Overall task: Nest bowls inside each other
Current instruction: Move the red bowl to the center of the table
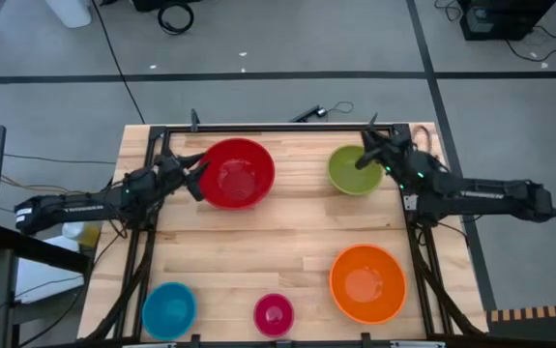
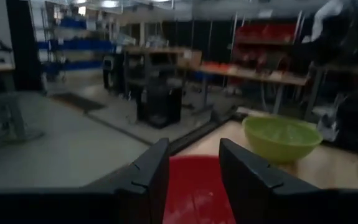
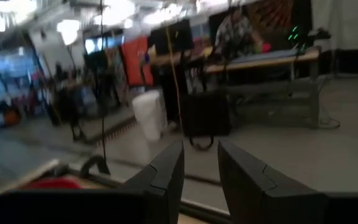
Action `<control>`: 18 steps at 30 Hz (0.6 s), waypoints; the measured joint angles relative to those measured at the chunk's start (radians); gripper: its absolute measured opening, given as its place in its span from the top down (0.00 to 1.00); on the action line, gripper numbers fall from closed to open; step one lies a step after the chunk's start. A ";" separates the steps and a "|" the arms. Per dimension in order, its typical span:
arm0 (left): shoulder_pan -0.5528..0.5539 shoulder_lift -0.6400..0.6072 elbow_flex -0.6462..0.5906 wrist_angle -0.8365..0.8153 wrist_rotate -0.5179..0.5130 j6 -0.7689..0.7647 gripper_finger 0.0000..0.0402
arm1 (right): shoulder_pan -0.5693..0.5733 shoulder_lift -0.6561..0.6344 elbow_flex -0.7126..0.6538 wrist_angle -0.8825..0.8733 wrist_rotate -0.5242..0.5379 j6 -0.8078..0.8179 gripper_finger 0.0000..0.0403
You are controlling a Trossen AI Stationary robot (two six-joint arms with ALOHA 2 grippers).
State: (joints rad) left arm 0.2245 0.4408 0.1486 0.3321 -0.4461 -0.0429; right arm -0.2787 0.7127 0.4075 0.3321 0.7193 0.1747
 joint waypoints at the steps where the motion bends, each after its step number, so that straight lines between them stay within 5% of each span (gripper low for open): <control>1: 0.006 0.026 0.022 -0.030 0.001 -0.002 0.65 | -0.019 0.047 0.044 -0.036 -0.037 0.010 0.73; 10: 0.054 0.243 0.159 -0.093 0.003 -0.021 0.61 | -0.185 0.462 0.333 -0.193 -0.480 0.111 0.63; 18: 0.054 0.419 0.162 0.116 -0.025 -0.031 0.51 | -0.208 0.829 0.564 -0.216 -0.613 0.185 0.57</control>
State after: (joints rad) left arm 0.2787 0.8595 0.3107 0.4480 -0.4707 -0.0738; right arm -0.4865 1.5415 0.9713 0.1161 0.1059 0.3600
